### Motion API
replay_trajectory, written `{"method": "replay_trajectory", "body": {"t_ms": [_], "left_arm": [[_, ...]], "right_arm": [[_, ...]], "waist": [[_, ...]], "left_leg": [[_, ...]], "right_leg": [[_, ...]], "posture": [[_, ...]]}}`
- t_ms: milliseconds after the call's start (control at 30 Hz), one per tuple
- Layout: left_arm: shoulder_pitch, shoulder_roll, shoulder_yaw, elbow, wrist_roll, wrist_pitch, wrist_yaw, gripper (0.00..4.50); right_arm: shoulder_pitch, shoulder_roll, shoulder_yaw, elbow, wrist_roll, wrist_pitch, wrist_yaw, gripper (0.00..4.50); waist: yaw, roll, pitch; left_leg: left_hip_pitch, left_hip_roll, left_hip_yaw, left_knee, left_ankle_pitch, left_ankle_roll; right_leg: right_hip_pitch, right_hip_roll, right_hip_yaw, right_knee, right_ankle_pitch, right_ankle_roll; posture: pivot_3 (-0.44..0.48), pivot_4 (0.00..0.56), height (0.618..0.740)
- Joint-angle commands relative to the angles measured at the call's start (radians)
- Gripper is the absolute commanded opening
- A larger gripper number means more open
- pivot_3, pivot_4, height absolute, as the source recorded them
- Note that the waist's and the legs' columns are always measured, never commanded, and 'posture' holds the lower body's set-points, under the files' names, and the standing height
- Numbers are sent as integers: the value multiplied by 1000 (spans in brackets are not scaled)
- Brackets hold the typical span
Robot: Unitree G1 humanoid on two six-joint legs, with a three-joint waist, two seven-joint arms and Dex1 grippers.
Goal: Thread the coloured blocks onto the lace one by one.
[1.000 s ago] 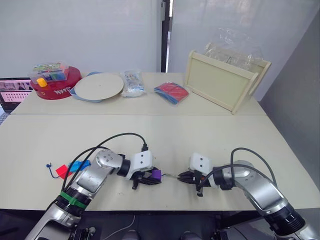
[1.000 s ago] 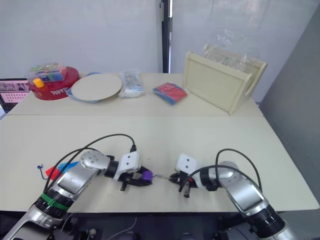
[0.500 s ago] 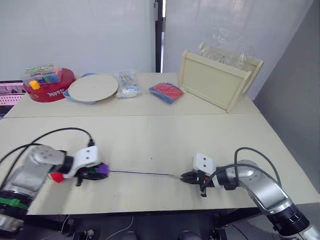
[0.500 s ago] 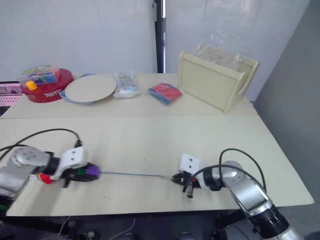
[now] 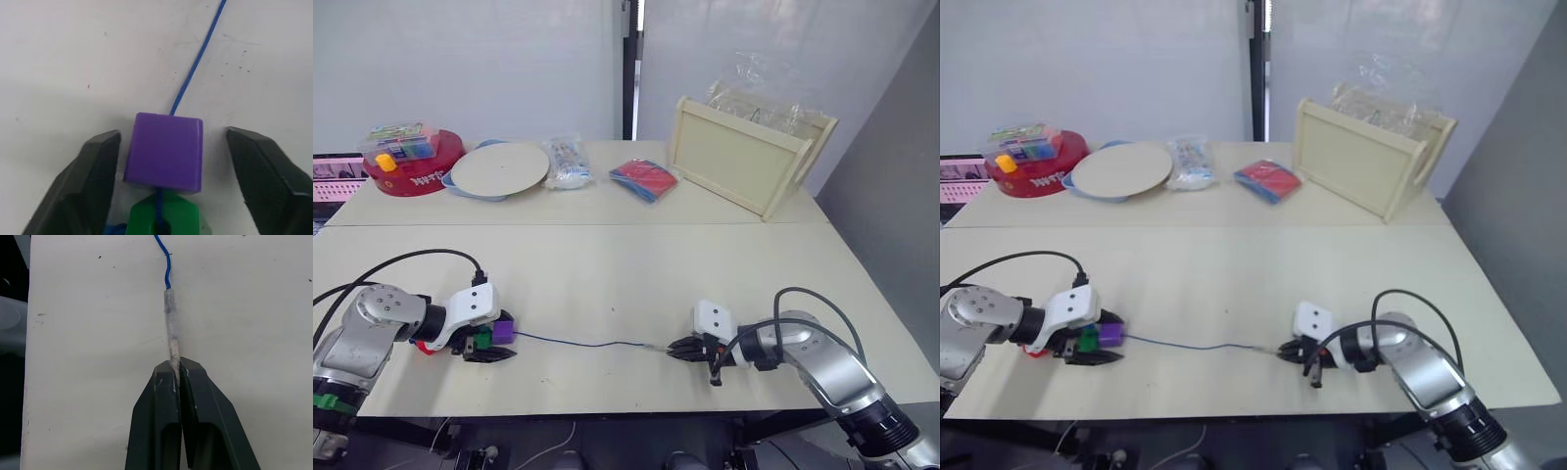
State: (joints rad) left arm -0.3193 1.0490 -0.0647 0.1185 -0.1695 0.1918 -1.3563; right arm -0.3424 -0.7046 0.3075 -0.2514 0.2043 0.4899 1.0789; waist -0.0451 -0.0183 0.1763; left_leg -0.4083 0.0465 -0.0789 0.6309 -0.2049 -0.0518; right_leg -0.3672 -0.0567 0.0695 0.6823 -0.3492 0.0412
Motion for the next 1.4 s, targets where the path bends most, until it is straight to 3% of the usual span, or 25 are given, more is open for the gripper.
{"method": "replay_trajectory", "body": {"t_ms": [33, 133, 267, 400, 533, 800, 1067, 1400], "left_arm": [[-85, 57, -21, -76, -22, 76, -96, 3538], [-172, 98, -77, -106, 14, 141, -164, 3538], [-278, 166, -191, -130, 174, 120, -223, 3538], [-369, 216, -331, -156, 220, 171, -258, 3538], [-424, 156, -406, -114, 299, 162, -258, 3538], [-347, 69, -417, -70, 376, 150, -207, 3538], [-281, 22, -377, -89, 369, 160, -207, 1240], [-264, 28, -375, -67, 408, 96, -239, 1240]], "right_arm": [[-19, 16, 5, -15, -2, -7, -5, 0], [-24, 29, 14, -9, -9, -8, -8, 0], [-25, 42, 25, -7, -12, -12, -19, 0], [-15, 46, 25, -12, -13, -15, -30, 0], [3, 50, 18, -36, -8, -2, -52, 0], [27, 35, 6, -74, 3, 27, -77, 0], [48, 12, -6, -101, 10, 47, -80, 0], [40, -36, -5, -57, -7, 29, -57, 0]], "waist": [[1, 0, 0], [4, -2, 1], [1, -2, 1], [1, -2, 2], [3, -2, 2], [2, -2, 1], [5, -1, 1], [5, 0, 0]], "left_leg": [[-1, 0, 0, 0, 0, 0], [-3, 0, 0, 1, 0, 0], [-2, 0, 0, 1, 0, 0], [-3, 0, 0, 1, 0, 0], [-3, 0, 0, 1, 0, 0], [-3, 0, 0, 3, 0, 0], [1, -1, 0, 3, 0, 0], [1, -1, 0, 3, 0, 0]], "right_leg": [[-1, 0, 0, 0, 0, 0], [-2, 0, 0, 1, 0, 0], [-2, 0, 0, 1, 0, 0], [-2, 1, 0, 1, 0, 0], [-2, 1, 0, 1, 0, 0], [-2, 1, 0, 2, 0, 0], [1, 0, 0, 3, 0, 0], [1, 0, 0, 3, 0, 0]], "posture": [[0, 150, 740], [0, 150, 740], [0, 150, 740], [0, 150, 740], [0, 150, 740], [0, 150, 740], [0, 150, 740], [0, 150, 740]]}}
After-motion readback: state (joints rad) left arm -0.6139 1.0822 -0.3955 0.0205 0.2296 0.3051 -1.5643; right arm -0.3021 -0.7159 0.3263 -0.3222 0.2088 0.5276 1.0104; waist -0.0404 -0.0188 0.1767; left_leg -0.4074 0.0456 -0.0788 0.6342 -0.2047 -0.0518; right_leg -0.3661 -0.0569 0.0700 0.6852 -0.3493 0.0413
